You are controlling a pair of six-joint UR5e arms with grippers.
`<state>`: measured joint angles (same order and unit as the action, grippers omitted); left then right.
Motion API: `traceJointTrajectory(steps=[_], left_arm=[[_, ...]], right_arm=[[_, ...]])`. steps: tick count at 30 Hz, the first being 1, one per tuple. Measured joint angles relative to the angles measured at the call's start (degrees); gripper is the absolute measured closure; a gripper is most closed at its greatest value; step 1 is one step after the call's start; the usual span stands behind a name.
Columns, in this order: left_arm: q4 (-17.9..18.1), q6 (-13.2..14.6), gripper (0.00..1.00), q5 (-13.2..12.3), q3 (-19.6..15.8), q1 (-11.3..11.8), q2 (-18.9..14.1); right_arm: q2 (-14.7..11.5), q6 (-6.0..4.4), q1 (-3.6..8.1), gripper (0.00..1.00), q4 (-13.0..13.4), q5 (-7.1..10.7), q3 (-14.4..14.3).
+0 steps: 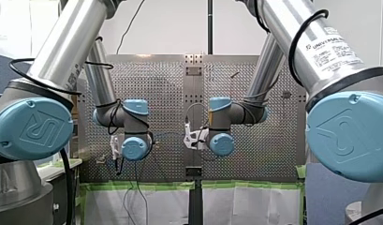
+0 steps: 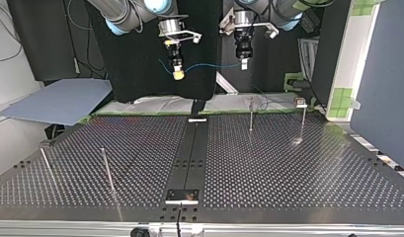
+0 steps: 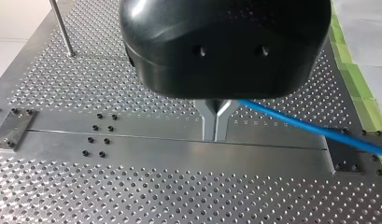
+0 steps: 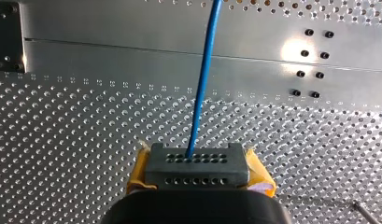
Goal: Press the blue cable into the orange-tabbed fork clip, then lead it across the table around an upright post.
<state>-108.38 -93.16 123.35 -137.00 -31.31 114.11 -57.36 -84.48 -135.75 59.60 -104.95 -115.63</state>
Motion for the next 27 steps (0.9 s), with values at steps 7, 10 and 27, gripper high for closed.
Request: traceJointTrajectory(steps=[7,10,27], left_arm=[[0.0,0.0,1.0,0.0,0.0,0.0,0.0],[0.0,0.0,1.0,0.0,0.0,0.0,0.0],[-1.9,0.2,1.0,0.0,-0.2,0.5,2.0]], right_arm=[[0.0,0.0,0.0,1.0,0.0,0.0,0.0],[0.0,0.0,0.0,1.0,0.0,0.0,0.0],[0.1,0.0,0.01,1.0,0.0,0.0,0.1]])
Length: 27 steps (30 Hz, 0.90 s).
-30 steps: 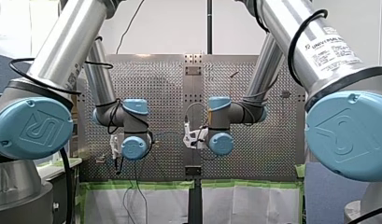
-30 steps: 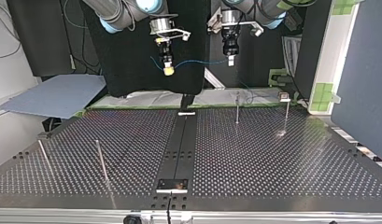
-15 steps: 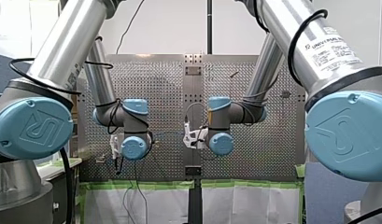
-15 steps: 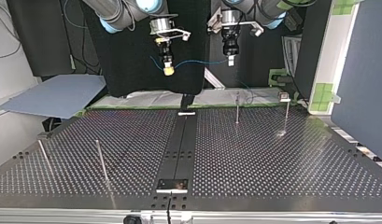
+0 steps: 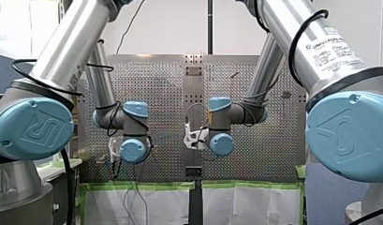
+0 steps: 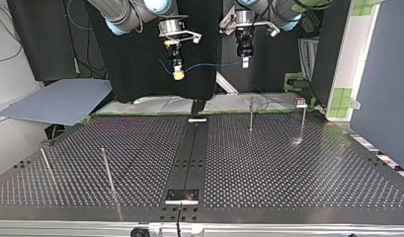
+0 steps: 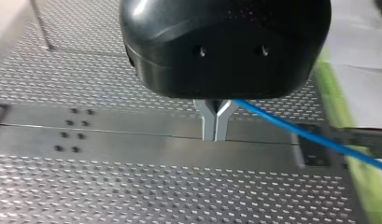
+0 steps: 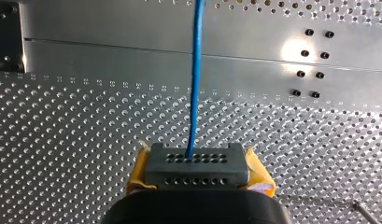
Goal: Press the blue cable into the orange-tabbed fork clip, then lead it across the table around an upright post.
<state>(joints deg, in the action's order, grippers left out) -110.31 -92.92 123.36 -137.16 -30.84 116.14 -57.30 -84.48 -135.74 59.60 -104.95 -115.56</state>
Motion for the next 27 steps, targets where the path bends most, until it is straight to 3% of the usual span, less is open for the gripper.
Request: traceJointTrajectory(steps=[20,27], left_arm=[[-0.7,0.0,1.0,0.0,0.0,0.1,0.9],[-0.7,0.0,1.0,0.0,0.0,0.1,0.9]], right_arm=[[0.1,0.06,-0.09,1.0,-0.1,-0.05,0.1],[2.8,0.25,-0.42,1.0,-2.7,-0.25,0.9]])
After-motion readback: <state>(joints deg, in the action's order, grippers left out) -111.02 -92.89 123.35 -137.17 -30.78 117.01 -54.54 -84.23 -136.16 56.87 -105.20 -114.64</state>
